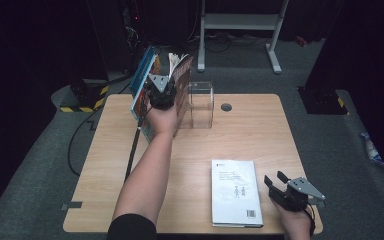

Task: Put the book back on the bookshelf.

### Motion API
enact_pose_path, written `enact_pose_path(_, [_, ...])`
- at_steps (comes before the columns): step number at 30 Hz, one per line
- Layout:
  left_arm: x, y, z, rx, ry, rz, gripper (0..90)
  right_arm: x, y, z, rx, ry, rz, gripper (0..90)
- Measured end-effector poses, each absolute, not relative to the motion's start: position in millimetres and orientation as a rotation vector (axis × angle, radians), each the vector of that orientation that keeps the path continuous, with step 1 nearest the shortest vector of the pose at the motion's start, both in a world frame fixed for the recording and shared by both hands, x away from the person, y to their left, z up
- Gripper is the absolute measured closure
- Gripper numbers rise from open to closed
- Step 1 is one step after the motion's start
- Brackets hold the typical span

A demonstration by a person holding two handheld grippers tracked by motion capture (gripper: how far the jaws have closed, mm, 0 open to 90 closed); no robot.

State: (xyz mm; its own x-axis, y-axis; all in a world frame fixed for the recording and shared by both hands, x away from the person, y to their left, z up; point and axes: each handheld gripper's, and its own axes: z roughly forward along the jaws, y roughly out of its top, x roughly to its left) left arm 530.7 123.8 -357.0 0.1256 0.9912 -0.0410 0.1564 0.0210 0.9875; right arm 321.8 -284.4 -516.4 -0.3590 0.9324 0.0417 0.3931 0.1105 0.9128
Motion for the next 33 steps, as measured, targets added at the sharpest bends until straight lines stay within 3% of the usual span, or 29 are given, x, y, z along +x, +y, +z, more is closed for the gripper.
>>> enact_pose_path(16, [525.5,133.1,-343.6,1.468,1.266,0.937,73.8,320.9,-278.9,-514.3,1.274,1.833,1.22,43.5])
enact_pose_path(19, [526.7,131.6,-342.7,1.472,1.292,0.95,83.8,321.1,-279.3,-514.8,1.278,1.829,1.225,43.5])
enact_pose_path(33, [530.0,123.1,-344.8,1.406,1.29,1.026,84.4,320.9,-282.6,-514.4,1.275,1.82,1.23,44.1])
